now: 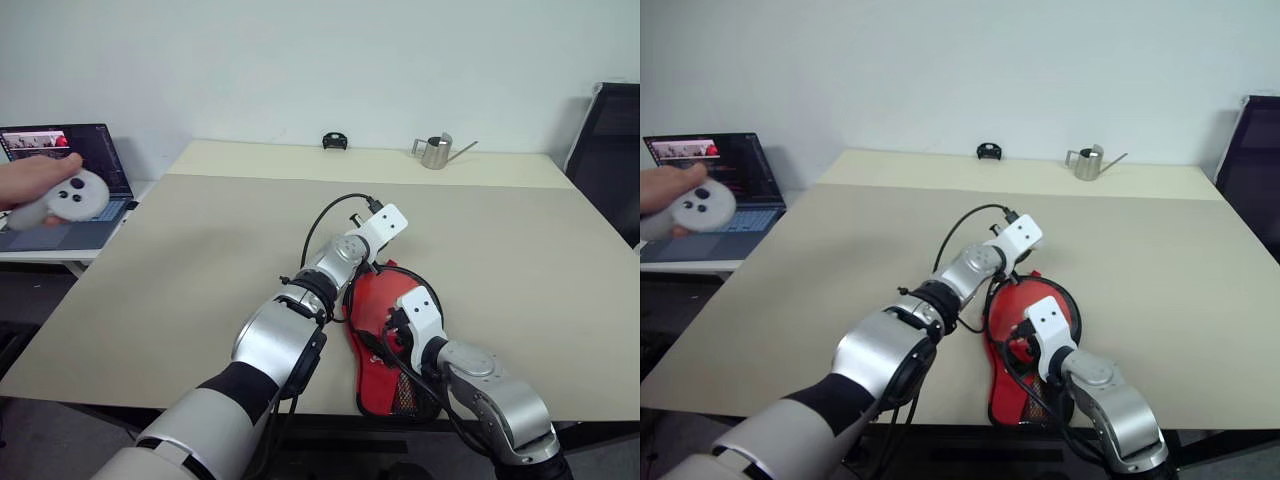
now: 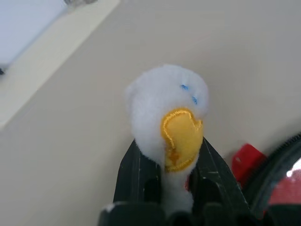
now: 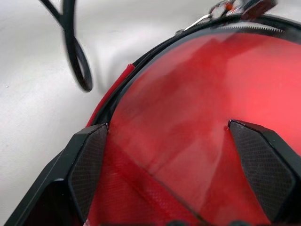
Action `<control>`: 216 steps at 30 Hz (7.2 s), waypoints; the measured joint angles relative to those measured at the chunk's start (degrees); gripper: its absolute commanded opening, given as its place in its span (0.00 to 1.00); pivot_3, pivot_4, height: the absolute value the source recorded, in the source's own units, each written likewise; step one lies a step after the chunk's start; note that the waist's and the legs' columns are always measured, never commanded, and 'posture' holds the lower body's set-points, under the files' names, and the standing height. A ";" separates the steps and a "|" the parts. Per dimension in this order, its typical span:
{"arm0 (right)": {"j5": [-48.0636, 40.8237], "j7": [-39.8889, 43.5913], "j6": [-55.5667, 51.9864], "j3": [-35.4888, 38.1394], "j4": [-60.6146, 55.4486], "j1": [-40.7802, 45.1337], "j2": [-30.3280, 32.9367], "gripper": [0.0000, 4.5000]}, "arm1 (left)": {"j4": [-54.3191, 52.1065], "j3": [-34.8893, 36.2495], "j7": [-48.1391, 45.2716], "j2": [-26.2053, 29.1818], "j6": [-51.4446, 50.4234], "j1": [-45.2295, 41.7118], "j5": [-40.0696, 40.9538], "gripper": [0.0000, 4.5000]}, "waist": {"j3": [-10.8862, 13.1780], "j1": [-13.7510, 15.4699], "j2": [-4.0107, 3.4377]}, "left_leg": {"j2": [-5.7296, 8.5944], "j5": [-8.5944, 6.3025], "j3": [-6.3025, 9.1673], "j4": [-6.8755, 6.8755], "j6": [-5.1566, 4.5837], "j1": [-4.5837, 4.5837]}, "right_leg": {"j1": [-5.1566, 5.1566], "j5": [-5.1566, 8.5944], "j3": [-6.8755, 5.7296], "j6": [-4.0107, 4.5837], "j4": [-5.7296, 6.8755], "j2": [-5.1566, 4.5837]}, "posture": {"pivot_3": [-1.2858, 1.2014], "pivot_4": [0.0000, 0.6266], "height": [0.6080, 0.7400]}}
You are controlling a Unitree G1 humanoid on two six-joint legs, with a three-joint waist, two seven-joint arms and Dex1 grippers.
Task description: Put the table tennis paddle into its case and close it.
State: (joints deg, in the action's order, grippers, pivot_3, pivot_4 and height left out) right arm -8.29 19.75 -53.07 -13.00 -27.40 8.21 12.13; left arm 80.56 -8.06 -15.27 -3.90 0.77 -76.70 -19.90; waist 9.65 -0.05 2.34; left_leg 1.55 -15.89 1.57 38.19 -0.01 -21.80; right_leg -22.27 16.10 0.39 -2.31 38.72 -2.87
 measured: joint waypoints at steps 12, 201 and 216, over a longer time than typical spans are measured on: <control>-0.25 -3.64 -2.13 -0.08 -4.07 -3.16 -1.84 1.00 | 0.74 -0.62 6.28 -2.27 -0.05 -2.30 -2.89 0.06 | 0.00 0.08 0.00 | 0.08 0.00 0.08 -0.05 0.01 -0.03 | 0.01 0.04 -0.10 -0.07 -0.08 -0.04 | 0.52 0.24 1.00; 4.29 6.68 34.55 16.21 82.57 48.70 7.23 0.15 | -32.74 -11.54 -44.57 10.09 4.73 29.82 19.31 0.92 | -0.39 -1.09 -1.41 | 0.33 0.07 1.20 0.59 -0.03 0.07 | 0.86 0.05 -0.86 0.04 0.10 -0.28 | 0.52 0.24 1.00; 1.28 10.23 17.71 18.08 57.02 32.05 17.89 0.15 | -29.96 -11.54 -46.69 9.79 4.69 27.90 19.31 0.92 | -0.46 -1.09 -1.48 | 0.28 0.06 1.27 0.50 -0.05 0.00 | 0.90 0.06 -0.93 0.02 -0.13 -0.28 | 0.52 0.24 1.00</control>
State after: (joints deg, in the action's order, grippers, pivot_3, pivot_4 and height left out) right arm -7.01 29.98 -35.36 5.08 29.62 40.26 30.02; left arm 50.61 -19.61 -61.96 5.89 5.46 -48.80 -0.60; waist 9.18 -1.14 0.86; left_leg 1.83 -15.84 2.84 38.69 -0.06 -21.80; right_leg -21.37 16.16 -0.55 -2.29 38.59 -3.15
